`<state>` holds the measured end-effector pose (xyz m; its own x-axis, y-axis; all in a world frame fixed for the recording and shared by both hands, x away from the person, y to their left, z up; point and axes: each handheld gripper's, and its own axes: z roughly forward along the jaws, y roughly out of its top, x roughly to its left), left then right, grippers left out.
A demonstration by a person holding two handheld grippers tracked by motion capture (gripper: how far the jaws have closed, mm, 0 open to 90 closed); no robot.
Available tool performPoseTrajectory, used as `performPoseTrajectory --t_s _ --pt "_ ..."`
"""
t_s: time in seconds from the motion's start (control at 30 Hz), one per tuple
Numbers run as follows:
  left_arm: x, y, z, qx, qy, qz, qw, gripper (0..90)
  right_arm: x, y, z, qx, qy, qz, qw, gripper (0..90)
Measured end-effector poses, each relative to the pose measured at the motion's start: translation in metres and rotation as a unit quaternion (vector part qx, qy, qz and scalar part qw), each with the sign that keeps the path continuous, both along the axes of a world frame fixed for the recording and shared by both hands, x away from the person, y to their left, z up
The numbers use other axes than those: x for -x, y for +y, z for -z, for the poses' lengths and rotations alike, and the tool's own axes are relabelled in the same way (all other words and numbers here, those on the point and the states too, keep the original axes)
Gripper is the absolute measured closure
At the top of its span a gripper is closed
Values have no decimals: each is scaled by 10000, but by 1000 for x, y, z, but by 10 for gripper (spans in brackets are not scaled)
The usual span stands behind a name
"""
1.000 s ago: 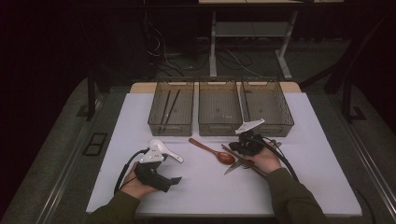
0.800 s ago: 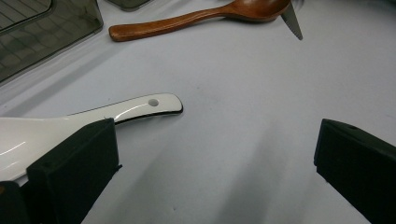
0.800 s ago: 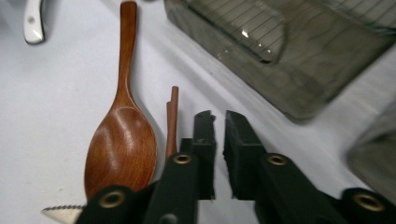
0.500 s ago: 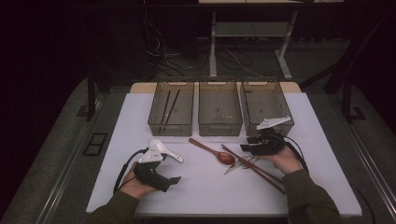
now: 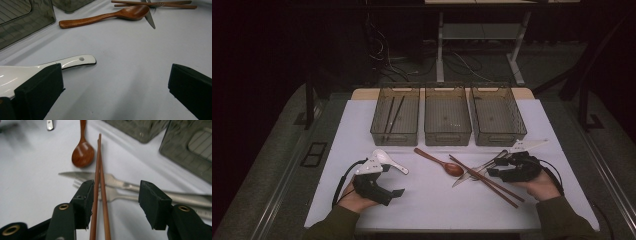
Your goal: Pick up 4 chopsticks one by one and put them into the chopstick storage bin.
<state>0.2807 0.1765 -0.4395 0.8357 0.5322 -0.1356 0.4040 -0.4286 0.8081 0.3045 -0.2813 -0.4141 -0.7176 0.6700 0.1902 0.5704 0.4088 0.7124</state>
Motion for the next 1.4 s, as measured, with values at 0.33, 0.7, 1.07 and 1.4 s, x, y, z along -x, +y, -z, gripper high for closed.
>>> performPoseTrajectory --t_s 0.33,0.7,1.07,1.4 --pt "0 -1 0 -37 6 19 10000 0 18 -9 12 264 150 -195 9994 618" --pt "0 -2 1 -64 -4 42 10000 0 17 -5 24 610 355 -478 9964 746" --pt "1 -3 1 -77 7 50 10000 0 19 -1 28 888 170 -619 9940 829" --pt "1 -3 1 -76 1 67 9999 0 16 -4 28 778 241 -671 9944 840"
